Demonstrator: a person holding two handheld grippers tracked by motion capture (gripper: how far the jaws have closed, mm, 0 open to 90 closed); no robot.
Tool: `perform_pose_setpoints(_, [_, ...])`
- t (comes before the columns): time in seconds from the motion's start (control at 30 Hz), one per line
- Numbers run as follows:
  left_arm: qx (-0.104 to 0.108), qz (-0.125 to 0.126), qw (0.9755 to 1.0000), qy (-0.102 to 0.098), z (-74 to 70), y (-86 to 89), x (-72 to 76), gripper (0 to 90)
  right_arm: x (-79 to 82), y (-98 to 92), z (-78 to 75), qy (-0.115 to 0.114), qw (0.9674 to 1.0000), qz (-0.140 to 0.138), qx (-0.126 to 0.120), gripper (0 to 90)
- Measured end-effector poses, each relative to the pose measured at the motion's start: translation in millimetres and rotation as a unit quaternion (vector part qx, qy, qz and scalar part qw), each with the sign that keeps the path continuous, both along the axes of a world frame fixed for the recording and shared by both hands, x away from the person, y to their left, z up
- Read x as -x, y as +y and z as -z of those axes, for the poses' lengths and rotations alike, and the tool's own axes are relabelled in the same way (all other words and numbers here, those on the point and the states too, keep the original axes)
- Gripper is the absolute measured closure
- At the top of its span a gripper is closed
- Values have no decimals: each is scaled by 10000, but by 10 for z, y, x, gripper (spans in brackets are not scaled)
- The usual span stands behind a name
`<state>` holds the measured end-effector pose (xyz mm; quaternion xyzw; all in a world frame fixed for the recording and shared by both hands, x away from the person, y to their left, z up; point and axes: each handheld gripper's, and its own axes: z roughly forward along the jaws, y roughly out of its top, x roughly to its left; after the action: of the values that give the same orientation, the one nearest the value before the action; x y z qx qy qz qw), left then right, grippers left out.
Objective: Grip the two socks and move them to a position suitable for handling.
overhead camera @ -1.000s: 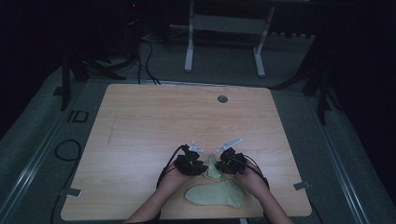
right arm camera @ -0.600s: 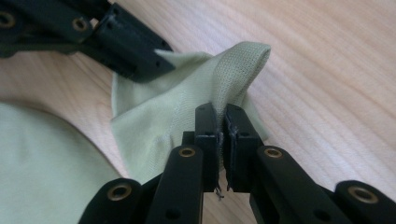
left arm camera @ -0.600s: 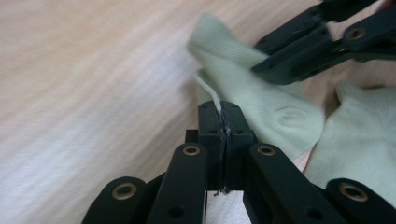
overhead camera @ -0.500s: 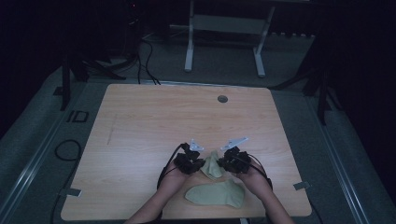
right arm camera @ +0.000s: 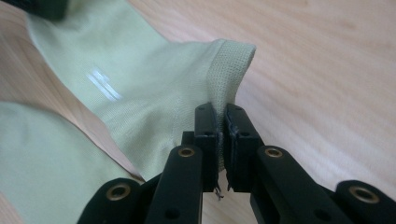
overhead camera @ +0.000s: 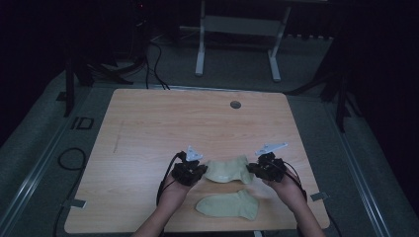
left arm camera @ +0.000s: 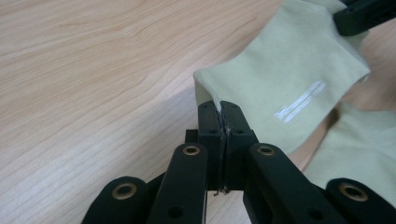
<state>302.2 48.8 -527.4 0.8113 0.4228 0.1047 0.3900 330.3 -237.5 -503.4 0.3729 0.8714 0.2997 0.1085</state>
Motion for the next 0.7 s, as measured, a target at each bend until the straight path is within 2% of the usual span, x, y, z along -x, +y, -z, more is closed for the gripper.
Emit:
perform_pose_setpoints(0.13, [27, -109, 9999, 101, 126, 28, -14, 884, 3, -29, 135, 158, 9999, 22, 27, 843])
perform_pose_setpoints(0.27, [-28, -86, 9997, 223, 248, 9, -17, 884, -17, -37, 273, 338, 9994, 39, 53, 843])
perform_pose_setpoints(0.43, [-49, -78, 9995, 307, 367, -19, 7, 881, -66, -52, 354, 414, 9991, 106, 49, 840])
perform_pose_setpoints(0.7, [89, -65, 9993, 355, 361, -1, -20, 862, -146, -13, 387, 450, 9988, 152, 116, 830])
